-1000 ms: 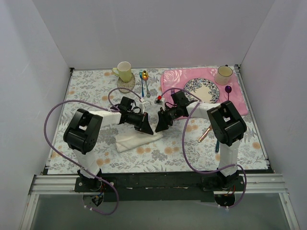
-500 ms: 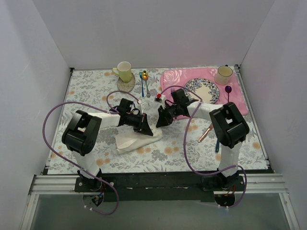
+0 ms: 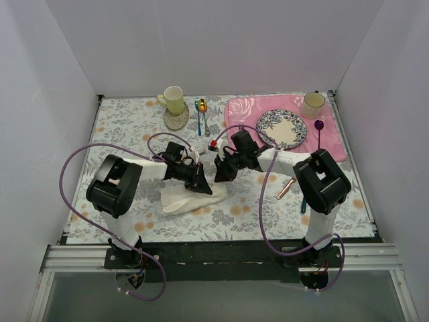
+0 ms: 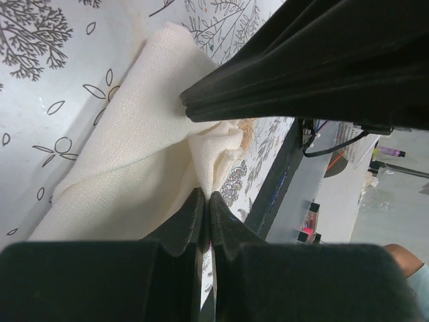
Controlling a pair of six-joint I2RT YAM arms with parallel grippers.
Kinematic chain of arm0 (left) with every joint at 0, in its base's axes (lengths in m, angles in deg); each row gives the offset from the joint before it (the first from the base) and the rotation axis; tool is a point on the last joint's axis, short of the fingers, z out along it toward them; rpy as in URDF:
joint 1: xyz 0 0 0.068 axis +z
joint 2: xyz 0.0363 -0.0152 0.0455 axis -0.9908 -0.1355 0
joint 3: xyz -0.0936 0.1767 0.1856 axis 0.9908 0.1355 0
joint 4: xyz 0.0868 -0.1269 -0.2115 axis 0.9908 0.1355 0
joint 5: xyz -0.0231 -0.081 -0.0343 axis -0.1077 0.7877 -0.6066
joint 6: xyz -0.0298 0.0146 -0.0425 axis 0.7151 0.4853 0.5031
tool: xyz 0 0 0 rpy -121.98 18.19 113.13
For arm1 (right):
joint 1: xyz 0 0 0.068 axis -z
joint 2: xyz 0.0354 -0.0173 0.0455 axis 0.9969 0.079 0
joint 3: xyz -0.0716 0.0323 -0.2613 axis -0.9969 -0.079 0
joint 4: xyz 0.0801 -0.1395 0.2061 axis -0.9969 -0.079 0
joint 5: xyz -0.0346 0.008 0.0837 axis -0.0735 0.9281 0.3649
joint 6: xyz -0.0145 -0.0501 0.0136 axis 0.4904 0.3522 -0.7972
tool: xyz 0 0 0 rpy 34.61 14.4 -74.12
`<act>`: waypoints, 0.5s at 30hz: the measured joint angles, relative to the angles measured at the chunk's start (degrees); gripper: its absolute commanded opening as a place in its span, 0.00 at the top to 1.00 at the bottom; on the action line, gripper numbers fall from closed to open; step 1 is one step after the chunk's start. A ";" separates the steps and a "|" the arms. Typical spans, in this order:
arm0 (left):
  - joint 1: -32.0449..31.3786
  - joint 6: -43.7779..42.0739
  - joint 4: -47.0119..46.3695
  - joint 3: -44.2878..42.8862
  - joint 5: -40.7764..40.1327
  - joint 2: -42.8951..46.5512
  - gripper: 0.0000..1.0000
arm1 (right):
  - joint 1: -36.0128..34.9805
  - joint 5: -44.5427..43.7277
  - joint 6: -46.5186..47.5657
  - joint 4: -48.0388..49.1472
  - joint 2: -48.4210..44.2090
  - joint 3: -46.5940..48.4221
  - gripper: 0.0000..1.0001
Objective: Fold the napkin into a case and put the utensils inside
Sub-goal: Stuff the top corner of the smaller-rectangle-folded napkin into the folded napkin.
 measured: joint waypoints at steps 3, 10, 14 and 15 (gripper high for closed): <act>0.33 0.96 -0.26 0.00 0.00 -0.24 1.00 | -0.98 -1.62 1.46 -0.04 -0.81 -1.07 0.84; 0.46 2.27 -1.27 0.76 0.00 -0.61 1.00 | -3.45 -4.48 4.79 1.07 -2.21 -2.10 0.83; 0.48 2.36 -1.49 1.38 0.02 -0.61 1.00 | -4.52 -5.14 6.19 1.31 -2.23 -2.10 0.79; 0.50 2.40 -1.46 1.53 0.02 -0.61 1.00 | -4.66 -5.18 6.43 1.31 -2.23 -2.10 0.78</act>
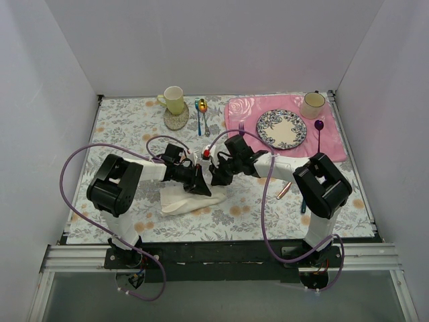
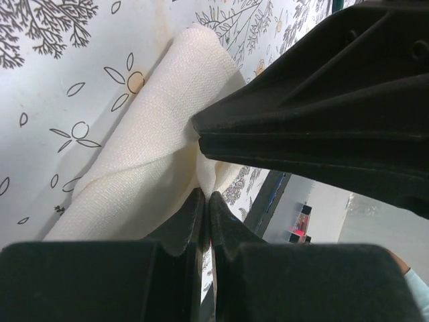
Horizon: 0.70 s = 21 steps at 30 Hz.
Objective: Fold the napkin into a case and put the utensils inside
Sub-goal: Stuff the top corner of the smaller-rectangle-folded napkin into the folded napkin.
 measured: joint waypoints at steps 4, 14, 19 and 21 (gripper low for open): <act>0.15 0.07 -0.02 0.09 0.00 -0.04 1.00 | -0.37 -0.31 1.05 -0.22 0.02 0.00 0.70; 0.94 0.70 -0.20 0.09 0.28 -1.81 1.00 | -1.90 -2.95 3.91 -1.75 0.02 0.00 0.66; 0.94 0.74 -0.22 0.09 0.31 -1.84 1.00 | -3.32 -5.40 5.66 -1.99 0.02 0.00 0.65; 0.96 0.83 -0.20 0.07 0.31 -1.88 1.00 | -3.91 -6.43 6.23 -2.19 0.02 0.00 0.66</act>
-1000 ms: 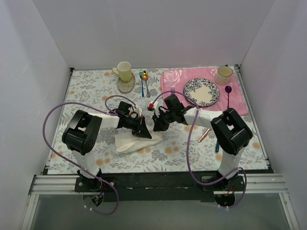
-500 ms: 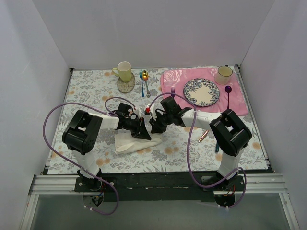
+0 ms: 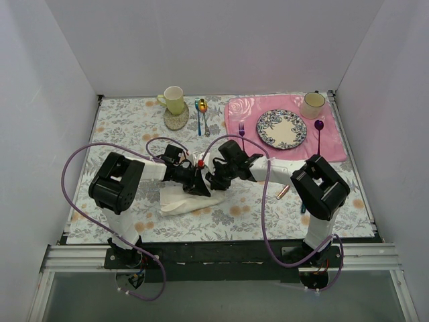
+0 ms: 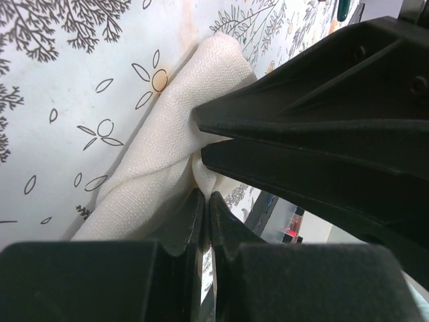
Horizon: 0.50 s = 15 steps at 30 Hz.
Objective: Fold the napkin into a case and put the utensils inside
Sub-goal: Stuff the top corner of the smaller-rectangle-folded napkin into the folded napkin.
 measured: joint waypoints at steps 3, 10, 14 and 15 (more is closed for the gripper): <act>0.00 0.02 0.00 0.00 0.02 0.00 1.00 | -0.48 -1.14 0.90 -0.20 0.02 0.00 0.78; 0.02 0.04 0.00 0.00 0.04 0.00 1.00 | -0.61 -4.28 0.68 -0.33 0.02 0.13 0.99; 0.04 0.04 0.00 0.02 0.04 -0.02 1.00 | -0.37 -4.87 -0.26 -0.57 0.00 0.76 0.99; 0.11 0.04 0.00 0.00 0.04 -0.02 1.00 | -0.28 -4.85 -0.44 -0.55 0.00 0.83 0.99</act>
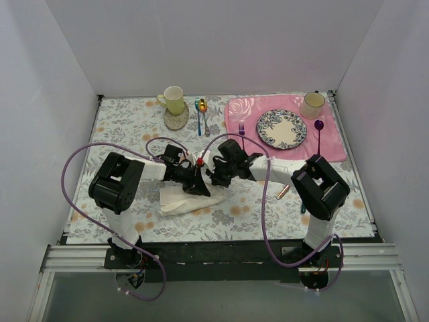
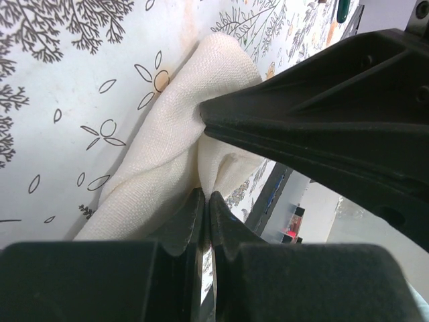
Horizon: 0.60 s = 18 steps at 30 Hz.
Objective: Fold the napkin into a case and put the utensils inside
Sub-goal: Stuff the top corner of the smaller-rectangle-folded napkin into the folded napkin.
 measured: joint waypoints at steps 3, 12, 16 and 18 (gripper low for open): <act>0.09 0.04 0.00 0.00 0.00 -0.04 1.00 | 0.37 0.17 -0.59 -0.02 -0.11 0.04 0.99; 0.98 1.25 0.07 -0.17 0.33 -0.50 1.00 | 0.74 1.16 -1.49 0.00 -2.73 0.02 0.99; 1.36 1.97 0.52 -0.81 0.59 -1.92 1.00 | 0.74 2.10 -1.44 0.02 -3.89 -0.02 0.99; 1.38 2.16 1.05 -1.36 0.79 -2.29 1.00 | 0.74 2.49 -1.40 0.00 -3.96 -0.02 0.99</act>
